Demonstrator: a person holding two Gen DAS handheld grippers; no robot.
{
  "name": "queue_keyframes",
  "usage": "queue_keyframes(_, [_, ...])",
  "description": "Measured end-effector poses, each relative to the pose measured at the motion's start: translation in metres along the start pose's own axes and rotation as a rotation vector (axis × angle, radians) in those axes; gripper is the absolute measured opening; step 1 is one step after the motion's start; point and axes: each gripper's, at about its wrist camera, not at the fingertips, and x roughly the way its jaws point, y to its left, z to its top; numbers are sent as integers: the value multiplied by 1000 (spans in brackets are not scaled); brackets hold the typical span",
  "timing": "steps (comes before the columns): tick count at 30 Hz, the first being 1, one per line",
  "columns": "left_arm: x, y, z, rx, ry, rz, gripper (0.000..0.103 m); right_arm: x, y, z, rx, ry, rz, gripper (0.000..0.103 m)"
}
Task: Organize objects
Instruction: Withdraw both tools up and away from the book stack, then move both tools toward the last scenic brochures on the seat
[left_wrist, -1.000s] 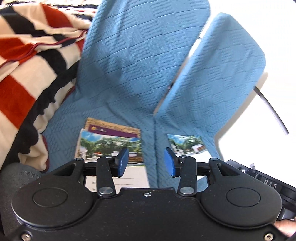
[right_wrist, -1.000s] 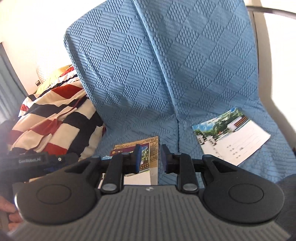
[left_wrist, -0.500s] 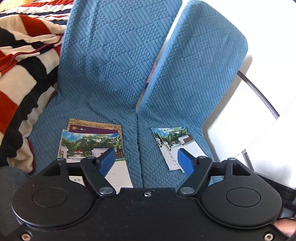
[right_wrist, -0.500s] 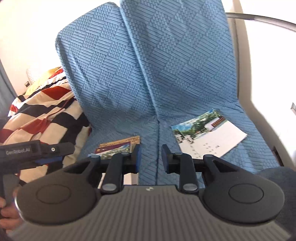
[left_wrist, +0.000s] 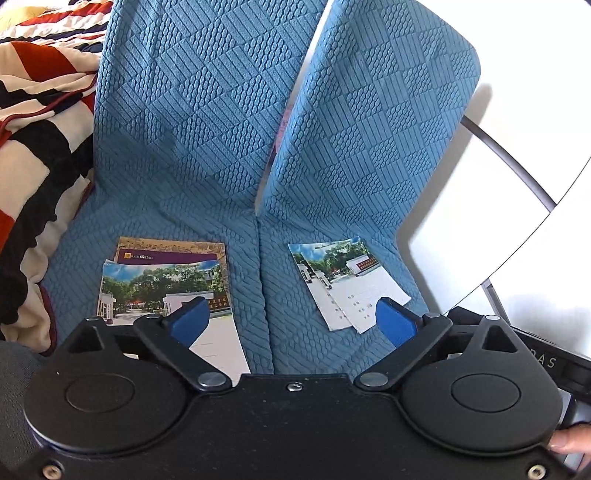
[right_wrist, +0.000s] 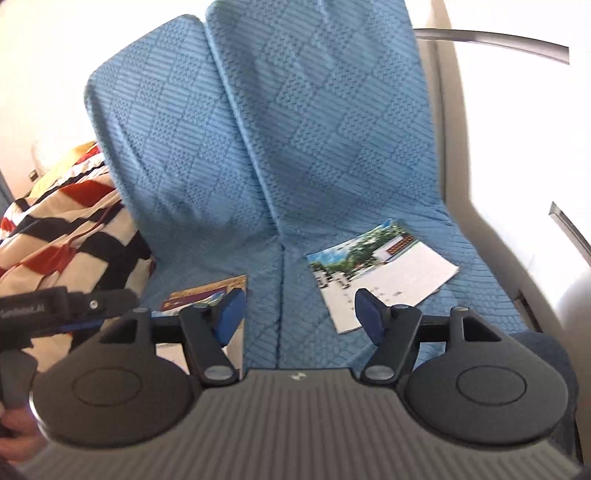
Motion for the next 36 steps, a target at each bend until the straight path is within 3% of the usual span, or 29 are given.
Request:
queue_keyframes(1, [1,-1,0,-1,1,1,97,1,-3,0,-3,5,-4,70])
queue_keyframes(3, [2,-4,1,3,1,3,97,3,-6,1,-11,14,-16,86])
queue_keyframes(4, [3,-6,1,6,2,5,97,3,-8,0,-12,11,-19,87])
queue_keyframes(19, [26,-33,-2,33,38,-4,96,12,-42,-2,46,46,-38,87])
queue_keyframes(25, [37,-50,-5,80,34,32,96,14,-51,-5,16,33,-53,87])
queue_keyframes(36, [76,-73,-21,110,42,26,93,31,-84,-14,14,-7,-88,87])
